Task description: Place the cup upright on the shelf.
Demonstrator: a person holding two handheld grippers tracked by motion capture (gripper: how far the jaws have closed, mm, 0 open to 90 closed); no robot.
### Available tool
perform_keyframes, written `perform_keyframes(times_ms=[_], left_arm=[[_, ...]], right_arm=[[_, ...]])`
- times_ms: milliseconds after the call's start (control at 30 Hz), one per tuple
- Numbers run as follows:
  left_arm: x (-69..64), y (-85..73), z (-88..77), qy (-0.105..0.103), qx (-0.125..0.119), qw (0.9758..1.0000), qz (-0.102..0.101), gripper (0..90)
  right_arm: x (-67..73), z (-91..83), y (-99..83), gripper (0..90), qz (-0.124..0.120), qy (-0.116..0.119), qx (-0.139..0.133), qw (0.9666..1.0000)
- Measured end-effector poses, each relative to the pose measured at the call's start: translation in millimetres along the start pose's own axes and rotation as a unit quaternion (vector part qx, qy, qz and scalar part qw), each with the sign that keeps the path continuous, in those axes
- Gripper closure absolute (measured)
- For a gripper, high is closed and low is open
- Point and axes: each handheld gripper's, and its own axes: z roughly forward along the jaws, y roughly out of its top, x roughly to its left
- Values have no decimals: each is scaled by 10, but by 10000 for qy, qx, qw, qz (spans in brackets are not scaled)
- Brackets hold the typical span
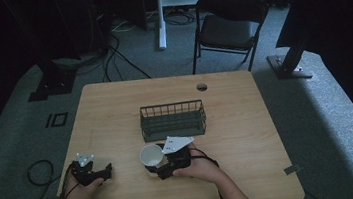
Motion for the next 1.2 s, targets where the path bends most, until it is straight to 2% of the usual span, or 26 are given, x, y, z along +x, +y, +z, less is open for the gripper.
perform_keyframes(times_ms=[33,267,567,667,800,933,1067,1200], left_arm=[[0,0,0,0,1,10000,0,89],[0,0,0,-2,-3,10000,-3,89],[0,0,0,-2,-2,10000,-4,89],[-1,0,0,-3,-2,10000,-7,89],[0,0,0,-4,-4,10000,-4,89],[1,0,0,0,-2,10000,4,89],[0,0,0,-3,-3,10000,-4,89],[-1,-1,1,-1,-11,10000,-5,89]], right_arm=[[-5,-16,18,193,59,-19,-31,10000],[-37,-85,92,193,67,-56,-94,9999],[-121,-207,224,194,152,-224,-227,9994],[-197,-312,333,194,182,-372,-368,9985],[-247,-363,406,194,249,-489,-451,9975],[-324,-416,485,195,373,-726,-559,9951],[-385,-448,543,195,416,-854,-610,9936],[-462,-489,615,194,476,-1098,-676,9905]])
